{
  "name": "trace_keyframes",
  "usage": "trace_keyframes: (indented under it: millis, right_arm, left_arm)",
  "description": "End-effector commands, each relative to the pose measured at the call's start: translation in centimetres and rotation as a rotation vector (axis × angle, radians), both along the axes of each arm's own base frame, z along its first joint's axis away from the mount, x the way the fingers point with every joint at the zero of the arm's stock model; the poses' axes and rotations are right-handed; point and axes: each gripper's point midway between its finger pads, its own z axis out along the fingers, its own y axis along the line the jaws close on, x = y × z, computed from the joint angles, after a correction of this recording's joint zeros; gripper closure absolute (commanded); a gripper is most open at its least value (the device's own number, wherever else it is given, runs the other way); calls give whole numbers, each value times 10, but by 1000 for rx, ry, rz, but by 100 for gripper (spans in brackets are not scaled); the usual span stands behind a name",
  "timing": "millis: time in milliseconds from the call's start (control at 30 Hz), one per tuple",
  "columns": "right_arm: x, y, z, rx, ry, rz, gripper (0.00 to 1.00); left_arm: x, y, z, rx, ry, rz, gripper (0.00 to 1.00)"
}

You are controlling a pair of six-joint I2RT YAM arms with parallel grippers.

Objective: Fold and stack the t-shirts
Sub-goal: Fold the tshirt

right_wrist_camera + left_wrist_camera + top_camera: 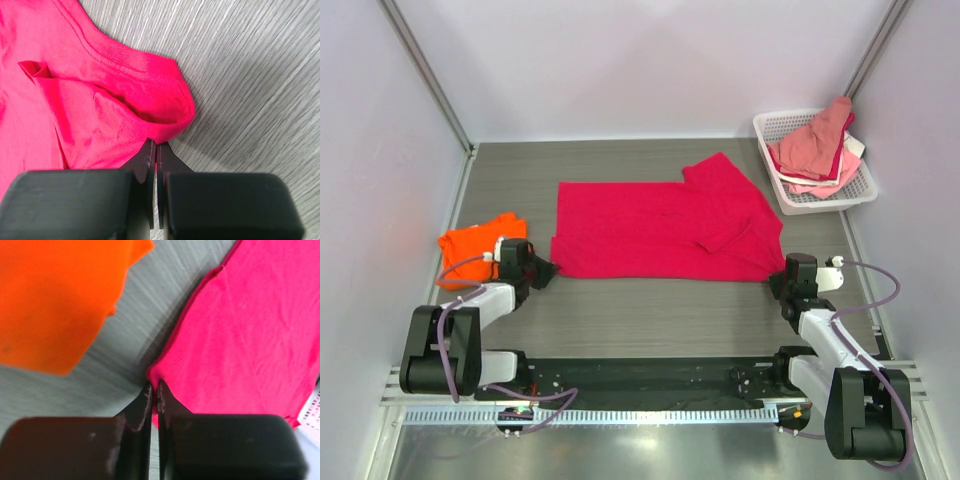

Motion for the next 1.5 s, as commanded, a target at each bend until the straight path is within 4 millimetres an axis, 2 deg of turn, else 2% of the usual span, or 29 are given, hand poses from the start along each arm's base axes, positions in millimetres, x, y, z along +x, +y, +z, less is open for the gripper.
trace_keyframes:
  millis: [0,133,200,233,300,333,367,400,433,467,500,533,567,600,633,700,767,800,867,900,933,967,1000,1033,1200,1333,1467]
  right_arm:
    - [12,-6,16,-27,-57,-15,99]
    - [17,-7,28,-50,-60,-4,99]
    - [18,-8,32,-57,-55,1,99]
    - [22,-9,40,-63,-74,1,99]
    - [26,-9,48,-68,-88,4,99]
    - [33,-10,61,-71,-113,3,99]
    - [42,-10,79,-74,-138,5,99]
    - [40,-10,75,-75,-122,9,99]
    - [53,-10,103,-80,-172,15,99]
    - [54,-9,109,-83,-152,24,99]
    - [59,-9,122,-96,-161,39,99]
    - [67,-9,151,-105,-197,50,99]
    - [70,-8,165,-112,-216,57,99]
    - [75,-9,190,-128,-260,63,99]
    - [74,-10,197,-136,-269,62,99]
    - [64,-11,202,-141,-266,54,99]
    - [55,-8,189,-119,-247,56,99]
    - [46,-3,162,-91,-197,72,99]
    - [35,4,143,-41,-188,73,99]
    - [23,5,116,-25,-137,70,99]
    - [17,6,113,-12,-155,60,99]
    - [11,7,105,-6,-151,58,99]
    - [3,7,87,-3,-121,54,99]
    - [-2,7,89,-6,-145,54,99]
    - [-22,9,67,-15,-89,76,99]
    - [-32,13,56,-16,-47,105,99]
    - [-39,8,52,-34,-34,81,94]
  left_arm:
    - [0,-5,-7,-6,35,-28,100]
    - [4,-3,0,6,28,-31,100]
    - [8,-3,10,13,15,-33,100]
    - [10,-3,14,15,12,-34,100]
    - [21,-3,34,16,-25,-38,100]
    - [23,-3,41,15,-25,-38,100]
    - [31,-1,58,18,-44,-36,100]
    - [36,-1,70,18,-59,-36,100]
    - [40,1,81,13,-75,-36,100]
    - [39,3,89,14,-62,-33,100]
    - [51,5,123,14,-130,-32,100]
    - [52,7,135,24,-145,-32,100]
    - [49,9,144,31,-138,-31,100]
    - [49,10,155,41,-155,-29,100]
    - [49,12,179,55,-208,-23,100]
    - [40,13,184,69,-207,-34,100]
    - [29,12,176,73,-185,-50,100]
    - [25,11,167,70,-166,-53,100]
    - [11,10,141,66,-122,-64,100]
    - [6,9,131,63,-108,-64,100]
    - [3,9,125,60,-109,-68,100]
    - [-8,8,106,54,-76,-70,100]
    - [-12,8,100,53,-70,-70,100]
    - [-17,7,93,53,-58,-75,100]
    - [-48,5,51,33,-4,-79,100]
    - [-55,10,43,57,-2,-64,100]
    - [-60,13,41,80,18,-61,100]
